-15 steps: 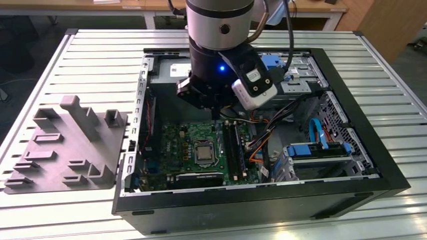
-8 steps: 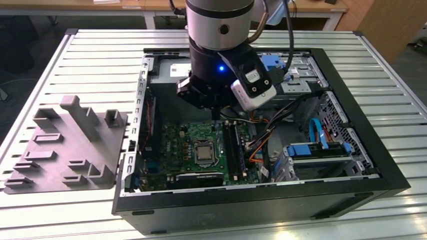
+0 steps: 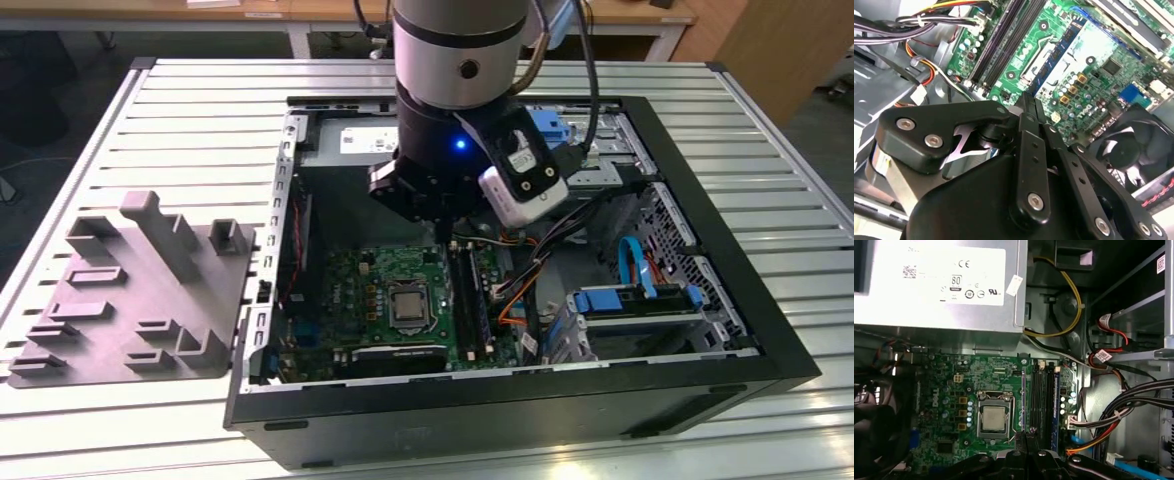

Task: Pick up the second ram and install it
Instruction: 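Insert the second ram into the second slot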

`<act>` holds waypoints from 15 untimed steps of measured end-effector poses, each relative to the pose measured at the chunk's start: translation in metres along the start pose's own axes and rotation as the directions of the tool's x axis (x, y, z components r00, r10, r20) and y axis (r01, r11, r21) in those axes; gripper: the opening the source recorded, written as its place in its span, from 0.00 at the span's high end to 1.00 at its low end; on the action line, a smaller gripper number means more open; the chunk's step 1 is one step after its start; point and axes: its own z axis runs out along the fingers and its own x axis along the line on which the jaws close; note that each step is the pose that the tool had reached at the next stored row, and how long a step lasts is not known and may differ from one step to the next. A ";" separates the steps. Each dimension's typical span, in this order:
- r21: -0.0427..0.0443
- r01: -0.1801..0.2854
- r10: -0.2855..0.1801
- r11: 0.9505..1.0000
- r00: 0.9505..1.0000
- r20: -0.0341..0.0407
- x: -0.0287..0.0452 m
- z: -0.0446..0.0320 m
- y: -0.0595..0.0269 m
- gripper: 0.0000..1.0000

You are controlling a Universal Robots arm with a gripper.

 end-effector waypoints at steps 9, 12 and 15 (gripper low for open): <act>0.000 -0.006 0.006 1.000 1.000 0.000 -0.0063 0.0135 -0.0046 0.89; 0.000 -0.010 0.010 1.000 1.000 0.001 -0.0090 0.0188 -0.0056 0.89; 0.000 -0.016 0.016 1.000 1.000 0.001 -0.0118 0.0235 -0.0064 0.89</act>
